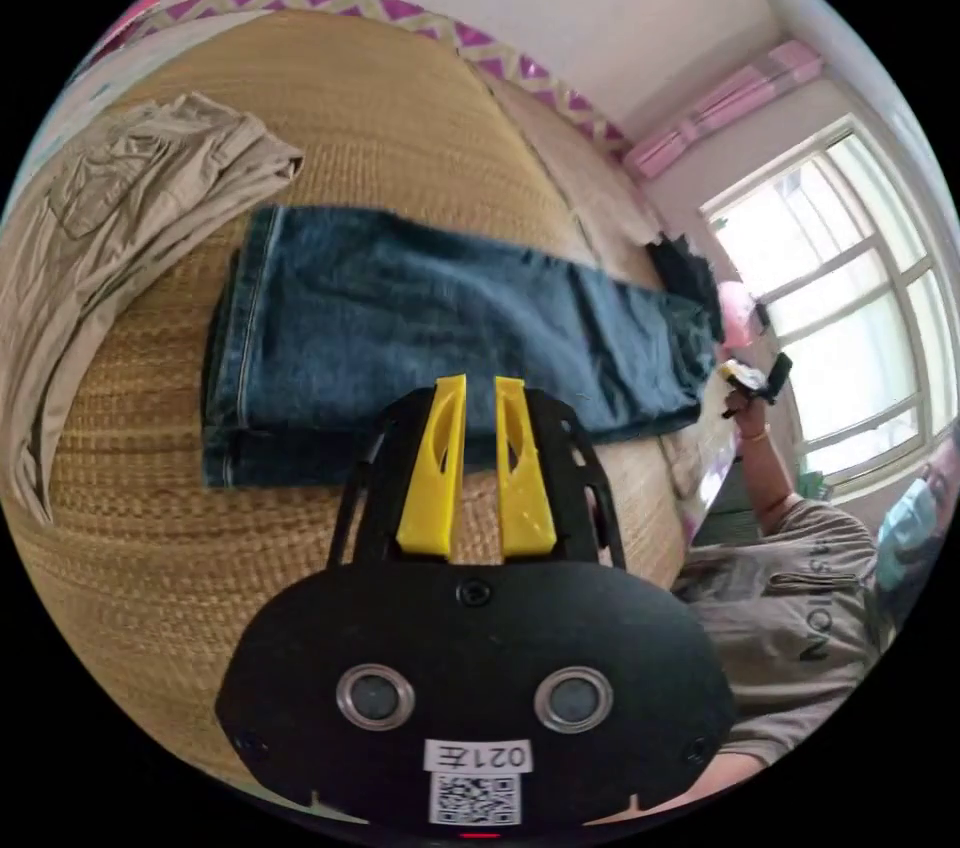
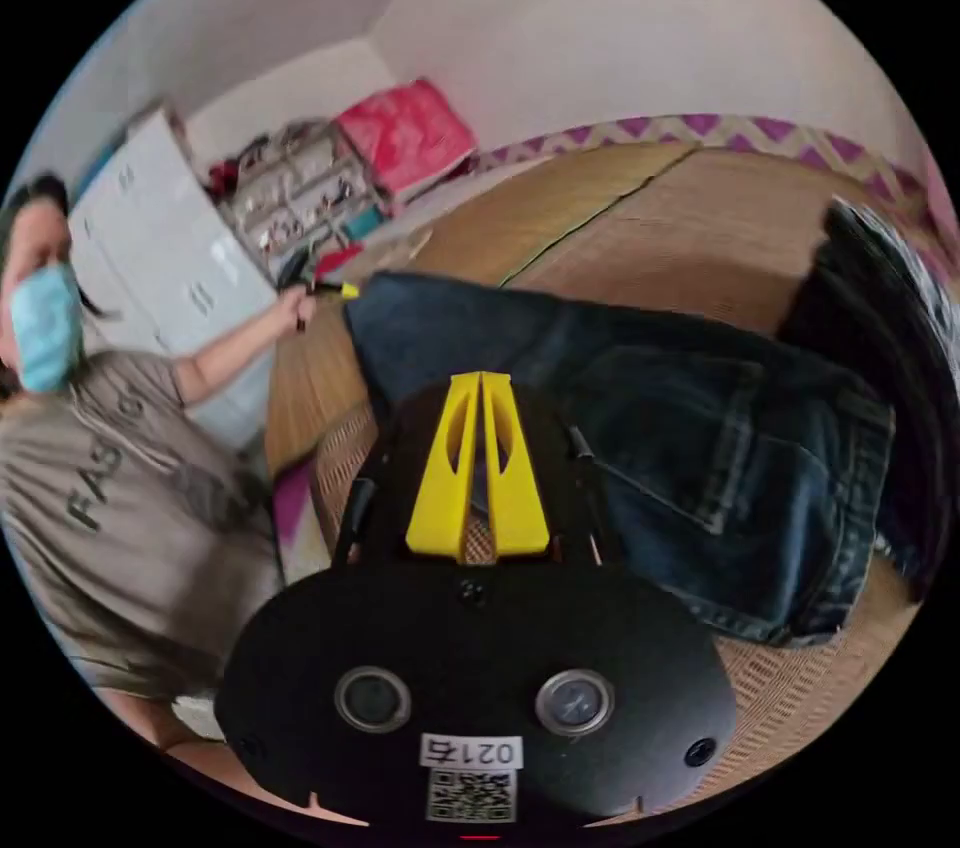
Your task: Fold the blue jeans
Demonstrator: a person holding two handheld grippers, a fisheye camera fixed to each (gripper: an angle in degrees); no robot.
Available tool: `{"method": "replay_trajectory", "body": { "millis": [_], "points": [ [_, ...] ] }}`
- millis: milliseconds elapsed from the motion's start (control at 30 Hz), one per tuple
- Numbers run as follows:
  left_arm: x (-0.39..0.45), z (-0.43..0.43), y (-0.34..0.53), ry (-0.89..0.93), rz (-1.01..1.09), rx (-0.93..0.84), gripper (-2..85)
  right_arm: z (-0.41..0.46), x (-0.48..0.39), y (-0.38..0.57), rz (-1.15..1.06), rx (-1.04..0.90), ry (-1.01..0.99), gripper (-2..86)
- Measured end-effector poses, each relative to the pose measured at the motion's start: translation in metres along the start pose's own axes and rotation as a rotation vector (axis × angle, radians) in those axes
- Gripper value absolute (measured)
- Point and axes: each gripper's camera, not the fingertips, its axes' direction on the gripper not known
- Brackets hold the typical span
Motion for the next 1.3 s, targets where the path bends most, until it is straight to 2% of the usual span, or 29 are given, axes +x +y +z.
{"method": "replay_trajectory", "body": {
  "millis": [67, 133, 167, 300, 400, 467, 533, 600, 733, 867, 1033, 1100, 1167, 1300],
  "points": [
    [-0.016, 0.0, 0.023, 0.023, -0.024, 0.05, -0.2, 0.056, -0.056, -0.016, -0.15, -0.165, 0.078, -0.7],
    [-0.034, -0.002, 0.035, 0.098, -0.07, 0.03, -0.7, 0.1, -0.076, -0.016, -0.167, -0.357, 0.133, -0.6],
    [-0.043, -0.004, 0.044, 0.131, -0.08, 0.014, -0.8, 0.093, -0.089, -0.013, -0.177, -0.289, 0.202, -0.7],
    [-0.065, -0.014, 0.069, 0.187, -0.111, 0.017, -0.9, 0.078, -0.114, -0.03, -0.22, -0.443, 0.258, -0.7],
    [-0.067, -0.052, 0.099, 0.116, -0.118, 0.172, -0.8, 0.067, -0.127, -0.053, -0.217, -0.476, 0.302, -0.7],
    [-0.081, -0.084, 0.133, 0.172, -0.168, 0.321, -0.4, 0.047, -0.141, -0.075, -0.203, -0.37, 0.344, -0.7],
    [-0.097, -0.091, 0.153, 0.18, -0.25, 0.343, 0.4, 0.036, -0.155, -0.083, -0.216, -0.269, 0.358, -0.7],
    [-0.111, -0.093, 0.17, 0.186, -0.315, 0.343, 3.1, 0.051, -0.162, -0.085, -0.227, -0.335, 0.369, -0.7],
    [-0.144, -0.104, 0.2, 0.285, -0.472, 0.399, 10.6, 0.036, -0.176, -0.091, -0.22, -0.342, 0.431, -0.7],
    [-0.154, -0.112, 0.204, 0.281, -0.57, 0.429, 12.9, -0.015, -0.178, -0.091, -0.128, -0.254, 0.374, -0.7],
    [-0.139, -0.125, 0.175, 0.205, -0.583, 0.438, 12.2, -0.07, -0.18, -0.068, -0.047, -0.18, 0.323, -0.7],
    [-0.137, -0.127, 0.166, 0.2, -0.608, 0.455, 10.1, -0.091, -0.18, -0.056, -0.022, -0.153, 0.331, -0.6],
    [-0.134, -0.132, 0.161, 0.172, -0.65, 0.48, 3.9, -0.119, -0.178, -0.036, 0.02, -0.101, 0.331, -0.6],
    [-0.117, -0.154, 0.162, 0.26, -0.628, 0.573, 0.0, -0.159, -0.169, -0.002, 0.098, -0.029, 0.342, -0.6]
  ]
}}
